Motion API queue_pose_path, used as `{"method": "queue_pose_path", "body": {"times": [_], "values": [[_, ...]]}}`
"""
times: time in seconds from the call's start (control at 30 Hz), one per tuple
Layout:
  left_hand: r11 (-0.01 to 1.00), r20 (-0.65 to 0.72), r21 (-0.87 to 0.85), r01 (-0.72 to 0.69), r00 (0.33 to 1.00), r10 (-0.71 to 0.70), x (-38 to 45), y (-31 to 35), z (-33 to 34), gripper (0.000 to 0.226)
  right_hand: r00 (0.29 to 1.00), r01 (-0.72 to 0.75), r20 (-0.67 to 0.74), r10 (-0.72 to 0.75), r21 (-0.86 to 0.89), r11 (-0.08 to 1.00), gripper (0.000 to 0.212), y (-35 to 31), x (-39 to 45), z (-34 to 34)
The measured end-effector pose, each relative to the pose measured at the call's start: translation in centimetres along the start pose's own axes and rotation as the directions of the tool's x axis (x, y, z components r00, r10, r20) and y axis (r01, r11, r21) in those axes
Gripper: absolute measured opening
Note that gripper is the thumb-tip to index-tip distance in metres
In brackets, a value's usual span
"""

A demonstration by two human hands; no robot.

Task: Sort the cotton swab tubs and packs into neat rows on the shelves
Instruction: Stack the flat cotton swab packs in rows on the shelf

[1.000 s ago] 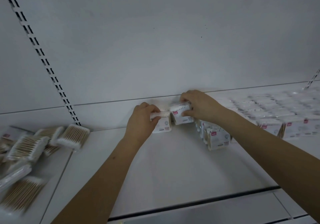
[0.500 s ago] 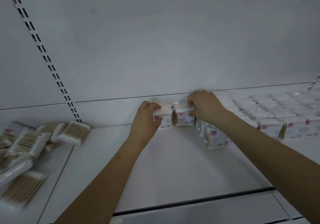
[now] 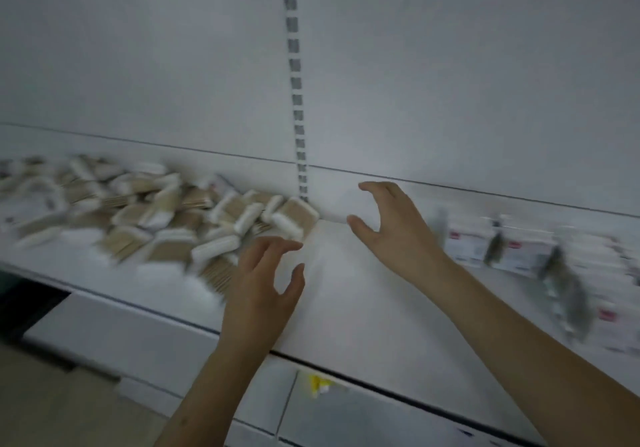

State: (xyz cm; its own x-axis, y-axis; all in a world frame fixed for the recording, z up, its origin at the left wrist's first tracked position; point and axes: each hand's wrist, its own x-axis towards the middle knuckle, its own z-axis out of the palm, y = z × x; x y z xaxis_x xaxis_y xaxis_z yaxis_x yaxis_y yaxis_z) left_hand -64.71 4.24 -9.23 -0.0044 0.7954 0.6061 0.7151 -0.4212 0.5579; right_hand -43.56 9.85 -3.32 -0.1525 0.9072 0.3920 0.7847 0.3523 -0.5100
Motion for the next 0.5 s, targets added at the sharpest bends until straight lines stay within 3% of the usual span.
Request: {"method": "queue_pose_path", "body": {"times": [0.13,0.3,0.5], "values": [[0.971,-0.122,0.179,0.158,0.983,-0.138,-1.4,-4.3,-3.5,0.038,0.991,0.054,0.115,-0.061,0.062,0.997,0.057,-2.4,1.8,5.7],[0.888,-0.050,0.365,0.278,0.959,-0.279,-2.2,-7.2,-3.6,0.073,0.973,0.049,0.227,-0.029,-0.083,0.995,0.079,-3.0,3.9,11.1],[0.888,-0.098,0.318,0.333,0.943,-0.319,-2.7,-7.6,-3.2,0.055,0.963,0.052,0.268,-0.020,-0.113,0.992,0.072,-1.0,5.6,13.1]]}}
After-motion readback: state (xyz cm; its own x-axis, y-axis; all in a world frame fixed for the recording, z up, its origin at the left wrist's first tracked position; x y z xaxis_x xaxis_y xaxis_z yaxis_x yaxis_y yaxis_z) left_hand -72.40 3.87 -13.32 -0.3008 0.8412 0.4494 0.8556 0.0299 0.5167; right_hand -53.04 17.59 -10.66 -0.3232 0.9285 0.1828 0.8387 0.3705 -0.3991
